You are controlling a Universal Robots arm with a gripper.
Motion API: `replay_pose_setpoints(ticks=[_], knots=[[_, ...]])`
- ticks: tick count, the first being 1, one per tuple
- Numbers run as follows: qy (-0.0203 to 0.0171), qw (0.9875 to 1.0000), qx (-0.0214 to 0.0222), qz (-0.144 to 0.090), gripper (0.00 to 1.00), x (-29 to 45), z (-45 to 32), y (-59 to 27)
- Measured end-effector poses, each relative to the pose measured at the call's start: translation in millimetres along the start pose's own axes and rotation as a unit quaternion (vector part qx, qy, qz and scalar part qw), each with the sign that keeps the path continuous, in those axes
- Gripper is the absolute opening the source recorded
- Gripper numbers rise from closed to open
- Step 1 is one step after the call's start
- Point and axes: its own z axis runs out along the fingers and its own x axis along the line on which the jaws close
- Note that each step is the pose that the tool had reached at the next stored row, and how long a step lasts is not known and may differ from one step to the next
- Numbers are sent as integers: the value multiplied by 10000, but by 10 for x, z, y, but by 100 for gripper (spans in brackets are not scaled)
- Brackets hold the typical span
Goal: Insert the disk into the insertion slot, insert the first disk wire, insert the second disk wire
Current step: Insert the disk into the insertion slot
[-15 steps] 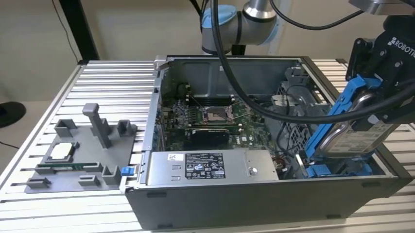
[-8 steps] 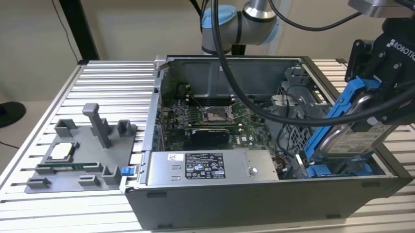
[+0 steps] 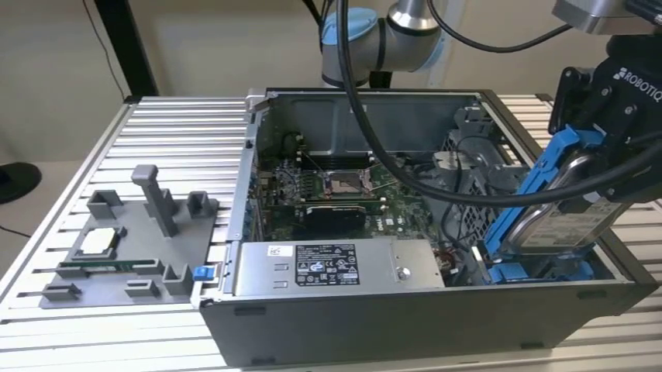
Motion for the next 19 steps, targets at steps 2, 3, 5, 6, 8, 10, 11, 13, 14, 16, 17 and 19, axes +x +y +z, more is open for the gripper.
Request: replay_pose_setpoints(ticks=[2,3,5,6,8,10,11,13,14,16,17,19], knots=[[0,10000,0,0,0,0,14,0],[0,10000,0,0,0,0,20,-1],[0,10000,0,0,0,0,34,-1],[0,10000,0,0,0,0,40,-2],[0,10000,0,0,0,0,52,-2],[0,10000,0,0,0,0,63,-2],[0,10000,0,0,0,0,68,-3],[0,10000,0,0,0,0,78,-3],[0,10000,0,0,0,0,82,-3],[0,10000,0,0,0,0,91,-4],[0,10000,0,0,0,0,94,-4],[1,10000,0,0,0,0,96,-4]])
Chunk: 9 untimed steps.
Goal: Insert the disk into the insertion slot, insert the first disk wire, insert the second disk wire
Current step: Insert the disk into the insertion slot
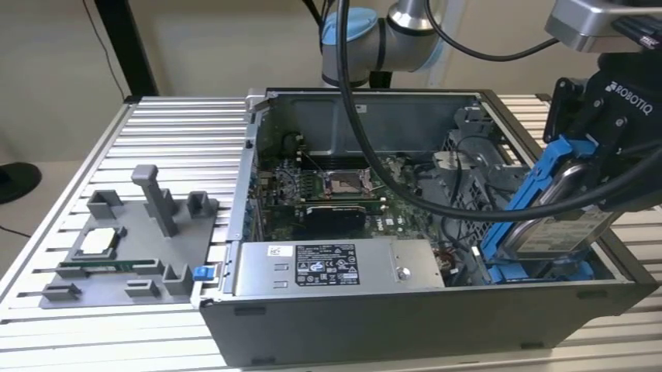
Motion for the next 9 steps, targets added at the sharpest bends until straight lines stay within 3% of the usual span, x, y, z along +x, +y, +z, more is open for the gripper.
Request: replay_pose_setpoints(ticks=[9], knots=[[-2,10000,0,-6,0,-5,24,-24]])
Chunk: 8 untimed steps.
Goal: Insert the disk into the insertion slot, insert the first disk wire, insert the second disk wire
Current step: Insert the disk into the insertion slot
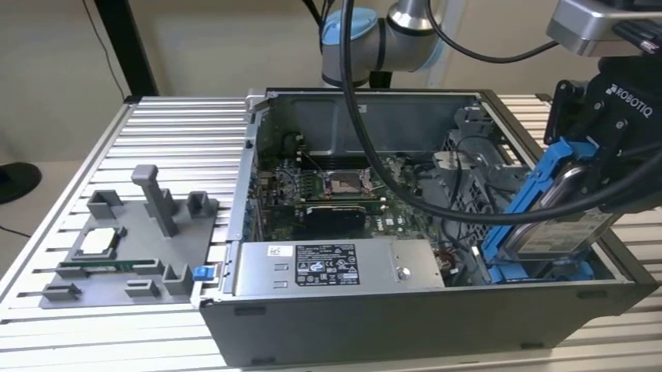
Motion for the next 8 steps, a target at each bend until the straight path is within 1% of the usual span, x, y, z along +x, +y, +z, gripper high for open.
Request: replay_pose_setpoints(ticks=[8], knots=[[-1,10000,0,0,0,-41,57,-3]])
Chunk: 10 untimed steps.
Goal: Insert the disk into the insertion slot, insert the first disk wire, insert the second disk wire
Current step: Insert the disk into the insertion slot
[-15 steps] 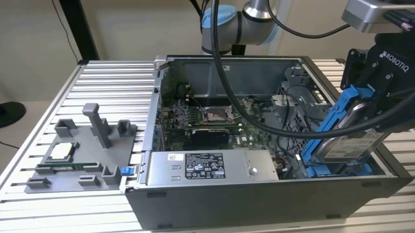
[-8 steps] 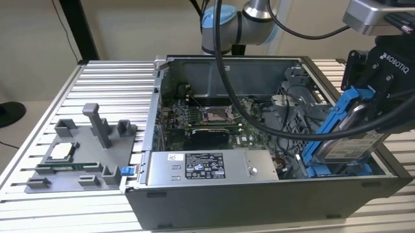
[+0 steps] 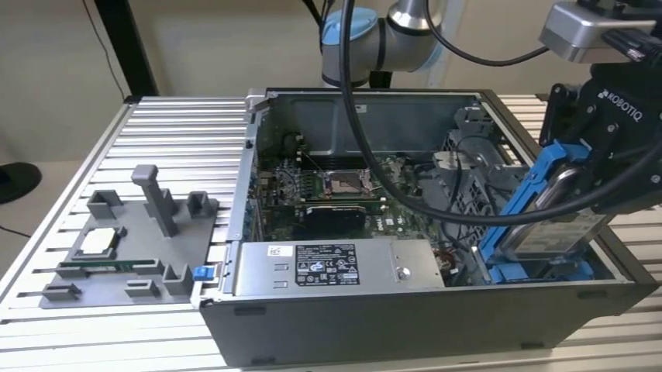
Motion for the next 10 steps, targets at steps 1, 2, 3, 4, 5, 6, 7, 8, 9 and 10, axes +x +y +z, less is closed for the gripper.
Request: replay_pose_setpoints(ticks=[1,2,3,4,5,6,7,8,9,10], knots=[[0,10000,0,0,0,-2,9,-2],[1,10000,0,0,0,-3,17,-5],[1,10000,0,-1,0,-4,27,-8],[2,10000,0,0,0,-5,38,-10],[2,10000,1,-1,0,-7,52,-14],[0,10000,0,-1,0,-8,71,-18],[1,10000,0,0,0,-9,90,-21],[1,10000,-1,0,0,-10,107,-25],[1,10000,-2,0,0,-11,125,-28],[1,10000,-3,0,0,-12,143,-30]])
